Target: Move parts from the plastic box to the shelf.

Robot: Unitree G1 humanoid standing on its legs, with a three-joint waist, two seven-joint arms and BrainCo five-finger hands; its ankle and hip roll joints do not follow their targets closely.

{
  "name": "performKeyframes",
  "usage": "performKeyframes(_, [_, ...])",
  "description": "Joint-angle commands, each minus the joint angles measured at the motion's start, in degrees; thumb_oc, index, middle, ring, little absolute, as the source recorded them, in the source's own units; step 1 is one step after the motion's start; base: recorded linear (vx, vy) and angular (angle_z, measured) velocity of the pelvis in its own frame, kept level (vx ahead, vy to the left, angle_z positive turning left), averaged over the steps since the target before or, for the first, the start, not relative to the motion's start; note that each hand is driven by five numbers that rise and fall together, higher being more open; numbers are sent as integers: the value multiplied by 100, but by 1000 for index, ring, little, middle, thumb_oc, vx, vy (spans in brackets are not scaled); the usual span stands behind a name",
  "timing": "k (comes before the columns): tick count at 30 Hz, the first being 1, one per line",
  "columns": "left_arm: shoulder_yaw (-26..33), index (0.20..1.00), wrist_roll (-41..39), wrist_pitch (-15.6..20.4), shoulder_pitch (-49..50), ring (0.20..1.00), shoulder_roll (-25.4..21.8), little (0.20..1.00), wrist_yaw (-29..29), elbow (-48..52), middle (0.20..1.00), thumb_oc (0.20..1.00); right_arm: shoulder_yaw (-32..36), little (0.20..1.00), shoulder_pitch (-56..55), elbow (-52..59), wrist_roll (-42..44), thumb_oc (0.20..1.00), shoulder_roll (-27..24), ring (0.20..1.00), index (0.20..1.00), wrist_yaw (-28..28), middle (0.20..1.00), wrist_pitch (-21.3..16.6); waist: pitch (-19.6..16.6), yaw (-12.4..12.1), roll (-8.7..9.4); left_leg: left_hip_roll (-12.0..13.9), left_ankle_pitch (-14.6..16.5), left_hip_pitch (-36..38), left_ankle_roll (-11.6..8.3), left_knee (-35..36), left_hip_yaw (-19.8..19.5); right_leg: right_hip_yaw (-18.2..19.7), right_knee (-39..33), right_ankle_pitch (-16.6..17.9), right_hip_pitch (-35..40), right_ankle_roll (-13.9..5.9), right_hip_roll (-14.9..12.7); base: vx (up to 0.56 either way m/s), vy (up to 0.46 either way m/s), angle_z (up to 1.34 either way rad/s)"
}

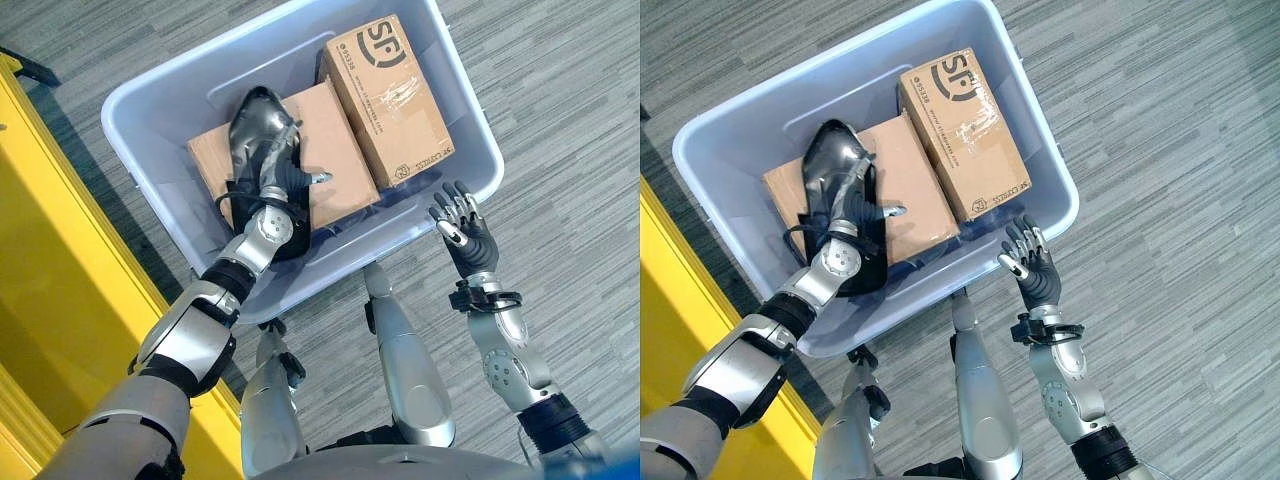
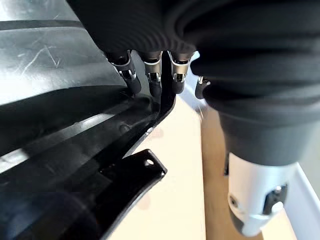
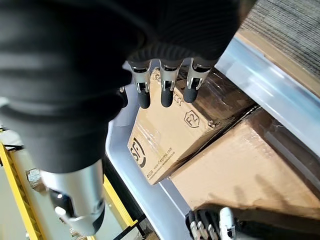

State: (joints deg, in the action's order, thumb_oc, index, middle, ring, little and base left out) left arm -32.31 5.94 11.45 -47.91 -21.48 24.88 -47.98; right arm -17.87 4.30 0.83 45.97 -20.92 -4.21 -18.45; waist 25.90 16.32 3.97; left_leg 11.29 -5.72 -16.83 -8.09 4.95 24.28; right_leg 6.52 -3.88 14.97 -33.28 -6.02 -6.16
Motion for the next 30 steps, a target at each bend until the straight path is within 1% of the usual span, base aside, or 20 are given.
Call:
performKeyframes(1, [142, 1000, 195, 31, 217, 1000, 0, 1000, -290, -45, 1000, 1000, 330, 1000, -218, 304, 110, 1000, -37, 1000, 1000, 190, 1000, -187, -113, 38, 9, 329, 696, -85, -188, -1162, -430, -425, 814, -914, 145, -381, -398, 0, 0, 0])
performKeyframes(3, [108, 1000, 232, 81, 275, 1000, -62, 1000, -413, 42, 1000, 1000, 401, 1000, -261, 366, 79, 1000, -73, 1000, 1000, 239, 1000, -184, -118, 37, -30, 309, 718, -48, -178, -1162, -426, -410, 817, -916, 173, -382, -409, 0, 0, 0])
performKeyframes(6, [123, 1000, 187, 221, 508, 1000, -251, 1000, -614, 557, 1000, 1000, 573, 1000, -306, 433, 44, 1000, -76, 1000, 1000, 240, 1000, -199, -130, -7, -124, 277, 748, -2, -175, -1178, -442, -422, 814, -930, 266, -386, -449, 0, 0, 0])
performKeyframes(7, [123, 1000, 187, 221, 508, 1000, -251, 1000, -614, 557, 1000, 1000, 573, 1000, -306, 433, 44, 1000, -76, 1000, 1000, 240, 1000, -199, -130, -7, -124, 277, 748, -2, -175, -1178, -442, -422, 814, -930, 266, -386, -449, 0, 0, 0])
performKeyframes(8, [474, 1000, -325, 467, 947, 1000, -529, 1000, -637, 1598, 1000, 1000, 729, 1000, -324, 525, 40, 1000, -36, 1000, 1000, 244, 1000, -249, -172, -103, -243, 248, 765, 32, -167, -1185, -493, -461, 801, -950, 354, -390, -501, 0, 0, 0])
performKeyframes(10, [927, 1000, -799, 710, 1401, 1000, -824, 1000, -530, 2775, 1000, 1000, 869, 1000, -372, 634, 20, 1000, -19, 1000, 1000, 207, 1000, -310, -209, -200, -336, 233, 789, 15, -162, -1214, -566, -514, 803, -986, 426, -380, -544, 11, -11, 6])
performKeyframes(12, [1194, 1000, -993, 732, 1645, 1000, -908, 1000, -510, 3266, 1000, 1000, 933, 1000, -418, 656, -93, 1000, -14, 1000, 1000, 139, 1000, -311, -225, -256, -375, 219, 799, 17, -156, -1221, -601, -550, 800, -995, 469, -374, -562, 5, -15, 21])
performKeyframes(14, [1423, 1000, -1313, 855, 1830, 1000, -942, 1000, -586, 3787, 1000, 1000, 976, 1000, -419, 647, -306, 1000, -6, 1000, 1000, -15, 1000, -313, -233, -301, -410, 205, 806, 14, -148, -1219, -642, -566, 796, -1003, 504, -374, -574, 4, -14, 27])
performKeyframes(16, [1589, 1000, -1186, 866, 1925, 1000, -1040, 1000, -531, 4160, 1000, 1000, 972, 1000, -415, 665, -354, 1000, -4, 1000, 1000, -15, 1000, -296, -246, -333, -436, 193, 815, 12, -146, -1222, -674, -579, 785, -1011, 541, -371, -587, 4, -5, 15])
performKeyframes(18, [1843, 1000, -1120, 950, 2078, 1000, -1094, 1000, -436, 4578, 1000, 1000, 974, 1000, -449, 732, -389, 1000, -17, 1000, 1000, 14, 1000, -269, -267, -371, -447, 184, 820, 8, -137, -1216, -697, -595, 766, -1012, 568, -371, -600, 0, 2, 9])
performKeyframes(20, [1984, 1000, -1010, 999, 2202, 1000, -1068, 1000, -336, 4787, 1000, 1000, 991, 1000, -482, 767, -387, 1000, -27, 1000, 1000, 42, 1000, -277, -275, -397, -442, 176, 825, 8, -131, -1209, -710, -607, 753, -1012, 580, -370, -608, 0, 0, 0])
performKeyframes(24, [2147, 1000, -607, 958, 2340, 1000, -998, 1000, -49, 4992, 1000, 1000, 1037, 1000, -465, 767, -450, 1000, -48, 1000, 1000, -55, 1000, -334, -236, -436, -424, 163, 813, 5, -122, -1194, -727, -629, 738, -1001, 596, -378, -613, -14, -6, -4])
performKeyframes(25, [2114, 1000, -653, 922, 2386, 1000, -858, 1000, -16, 4910, 1000, 1000, 1046, 1000, -435, 754, -463, 1000, -44, 1000, 1000, -112, 1000, -340, -214, -439, -410, 161, 805, -4, -114, -1182, -727, -635, 732, -992, 600, -377, -613, -24, -12, -4])
performKeyframes(30, [2025, 1000, -380, 730, 2416, 1000, -675, 1000, 127, 4680, 1000, 1000, 1063, 1000, -392, 751, -558, 1000, -30, 1000, 1000, -215, 1000, -343, -176, -454, -375, 171, 817, -21, -98, -1209, -723, -629, 744, -985, 584, -371, -605, 0, 0, 0])
